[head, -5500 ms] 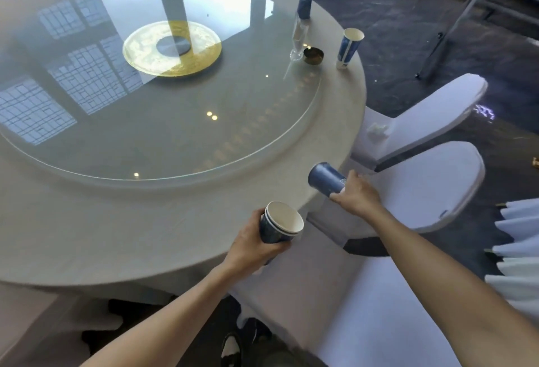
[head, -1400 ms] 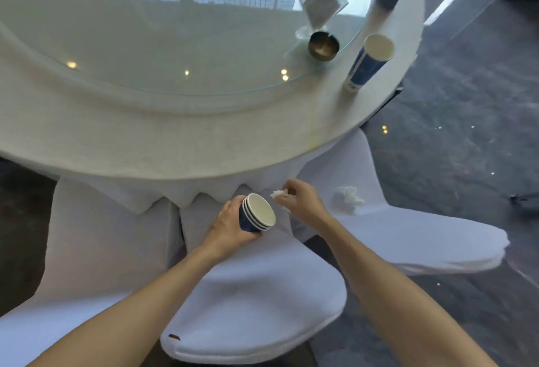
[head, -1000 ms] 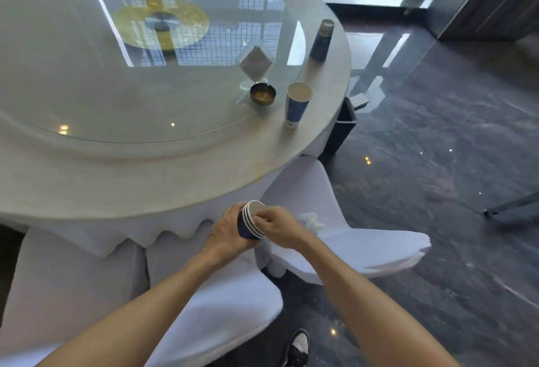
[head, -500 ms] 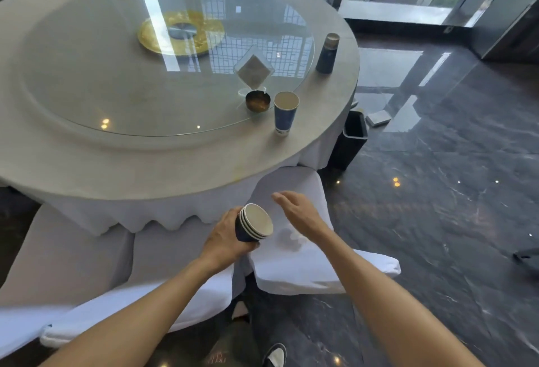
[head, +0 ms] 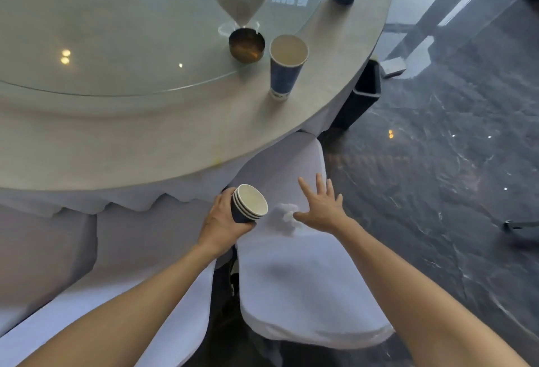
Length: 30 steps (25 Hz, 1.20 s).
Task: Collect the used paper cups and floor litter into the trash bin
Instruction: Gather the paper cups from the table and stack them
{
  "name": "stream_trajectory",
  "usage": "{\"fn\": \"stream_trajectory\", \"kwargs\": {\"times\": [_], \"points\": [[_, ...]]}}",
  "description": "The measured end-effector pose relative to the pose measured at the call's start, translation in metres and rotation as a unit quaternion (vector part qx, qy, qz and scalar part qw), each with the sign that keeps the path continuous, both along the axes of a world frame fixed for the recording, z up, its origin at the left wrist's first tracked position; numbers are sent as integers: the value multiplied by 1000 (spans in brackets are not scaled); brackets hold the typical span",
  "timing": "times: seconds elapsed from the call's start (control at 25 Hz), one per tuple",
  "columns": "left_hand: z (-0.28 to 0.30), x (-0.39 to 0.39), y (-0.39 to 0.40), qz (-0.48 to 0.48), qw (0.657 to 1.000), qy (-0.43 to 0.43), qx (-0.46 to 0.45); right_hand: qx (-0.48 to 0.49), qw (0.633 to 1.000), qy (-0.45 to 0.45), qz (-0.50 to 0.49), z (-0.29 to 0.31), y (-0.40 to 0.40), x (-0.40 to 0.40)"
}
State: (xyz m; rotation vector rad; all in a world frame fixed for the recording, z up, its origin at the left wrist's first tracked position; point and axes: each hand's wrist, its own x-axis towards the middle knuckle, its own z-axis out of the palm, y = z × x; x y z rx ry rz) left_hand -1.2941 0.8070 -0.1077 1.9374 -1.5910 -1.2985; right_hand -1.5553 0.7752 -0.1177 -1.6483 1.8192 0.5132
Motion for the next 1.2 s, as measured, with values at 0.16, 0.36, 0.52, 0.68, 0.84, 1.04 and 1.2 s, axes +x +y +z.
{"fn": "stream_trajectory", "kwargs": {"times": [0.16,0.36,0.52,0.68,0.84,1.04,1.2], "points": [[-47,-4,-18,5,999,-7,35,19,1000,-5,13,-73,-30,-6],[-95,-12,-34,29,998,-18,43,56,997,-30,39,-171,-49,-8],[-122,-23,-30,31,998,-11,62,115,992,-25,43,-227,-24,-4],[-124,-30,-22,20,996,-1,84,202,977,-46,48,-241,10,-11],[-105,-36,-23,4,996,5,90,190,980,-39,43,-207,9,-16],[-64,-42,-33,-20,997,2,76,37,978,-148,-142,-112,-31,-14],[-6,-46,-42,-15,999,5,36,-75,924,-281,-250,1,-59,0]]}}
